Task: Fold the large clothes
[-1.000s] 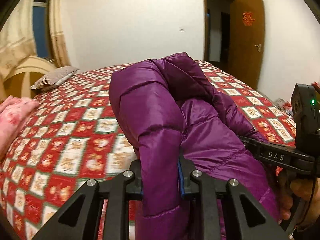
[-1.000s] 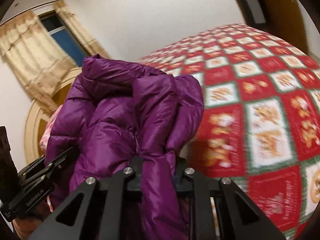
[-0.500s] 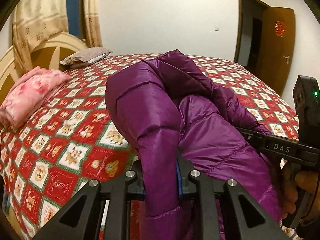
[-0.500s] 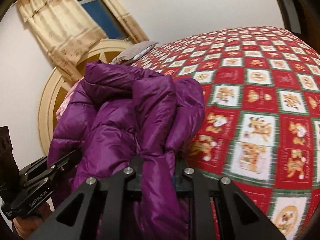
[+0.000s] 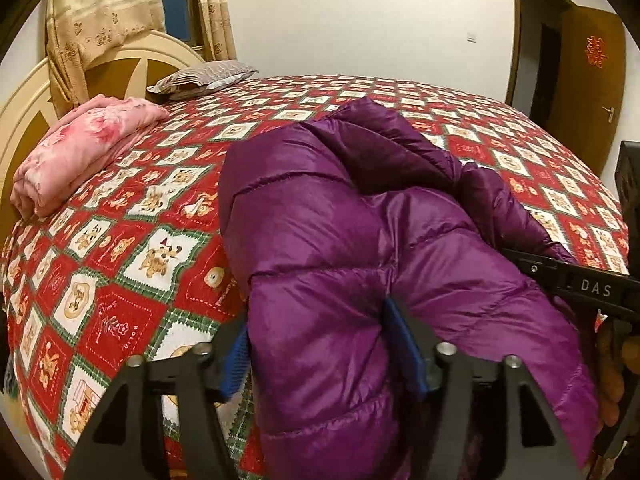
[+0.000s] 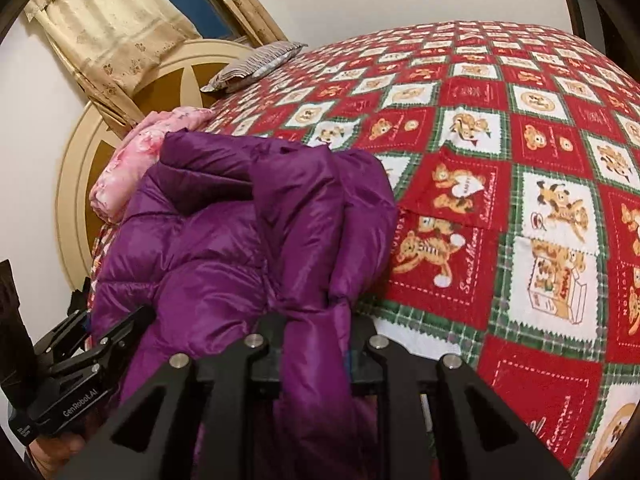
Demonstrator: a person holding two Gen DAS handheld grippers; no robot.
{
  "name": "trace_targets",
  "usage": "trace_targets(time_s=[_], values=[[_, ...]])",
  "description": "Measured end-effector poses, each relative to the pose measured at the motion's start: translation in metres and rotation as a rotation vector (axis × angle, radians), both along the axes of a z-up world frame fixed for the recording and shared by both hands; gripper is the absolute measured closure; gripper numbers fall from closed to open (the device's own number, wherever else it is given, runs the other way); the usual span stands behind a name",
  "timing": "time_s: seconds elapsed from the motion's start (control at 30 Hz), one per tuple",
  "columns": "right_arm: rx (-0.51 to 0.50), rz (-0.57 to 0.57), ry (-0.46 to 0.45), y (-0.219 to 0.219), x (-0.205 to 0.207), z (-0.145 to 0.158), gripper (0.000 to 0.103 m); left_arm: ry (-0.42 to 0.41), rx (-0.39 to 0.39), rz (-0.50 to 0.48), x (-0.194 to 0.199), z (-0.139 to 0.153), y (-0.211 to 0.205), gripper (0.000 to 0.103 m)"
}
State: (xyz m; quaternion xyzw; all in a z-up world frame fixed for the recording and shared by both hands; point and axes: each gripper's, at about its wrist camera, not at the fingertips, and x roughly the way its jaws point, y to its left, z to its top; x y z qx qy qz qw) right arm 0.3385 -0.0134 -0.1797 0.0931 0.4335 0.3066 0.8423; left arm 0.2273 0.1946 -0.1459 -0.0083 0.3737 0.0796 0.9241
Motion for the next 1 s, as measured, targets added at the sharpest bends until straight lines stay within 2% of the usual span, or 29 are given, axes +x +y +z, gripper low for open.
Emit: trace_targets(time_s=[0.23, 0.43, 0.5, 0.57, 0.6, 0.63, 0.77, 0.87, 1.0], values=[[-0.007, -0.023, 0.024, 0.000, 0.004, -0.011, 0.066, -0.003, -0.032, 0.033, 0.001, -0.009, 0.008, 0.020], [-0.041, -0.028, 0.016, 0.004, 0.004, -0.012, 0.060, 0.003, -0.064, 0.046, 0.002, -0.010, 0.013, 0.018], [-0.057, -0.036, 0.013, 0.005, 0.004, -0.011, 0.054, 0.008, -0.065, 0.049, 0.003, -0.010, 0.015, 0.017], [-0.102, -0.047, -0.014, 0.006, 0.001, -0.005, 0.050, 0.017, -0.038, 0.067, 0.000, -0.003, 0.015, 0.017], [-0.119, -0.051, -0.025, 0.005, -0.001, -0.001, 0.049, 0.013, 0.001, 0.100, -0.007, 0.008, 0.014, 0.017], [-0.136, -0.061, -0.037, 0.003, -0.007, 0.007, 0.049, -0.019, 0.018, 0.120, -0.017, 0.022, 0.014, 0.017], [-0.166, -0.110, -0.165, -0.018, -0.054, 0.066, 0.045, -0.154, -0.003, 0.109, -0.075, 0.085, 0.009, 0.017], [-0.125, -0.130, -0.284, -0.038, -0.105, 0.114, 0.026, -0.255, 0.011, 0.105, -0.124, 0.129, -0.004, 0.017], [-0.099, -0.138, -0.416, -0.054, -0.167, 0.159, 0.024, -0.320, 0.026, 0.079, -0.159, 0.155, -0.017, 0.017]])
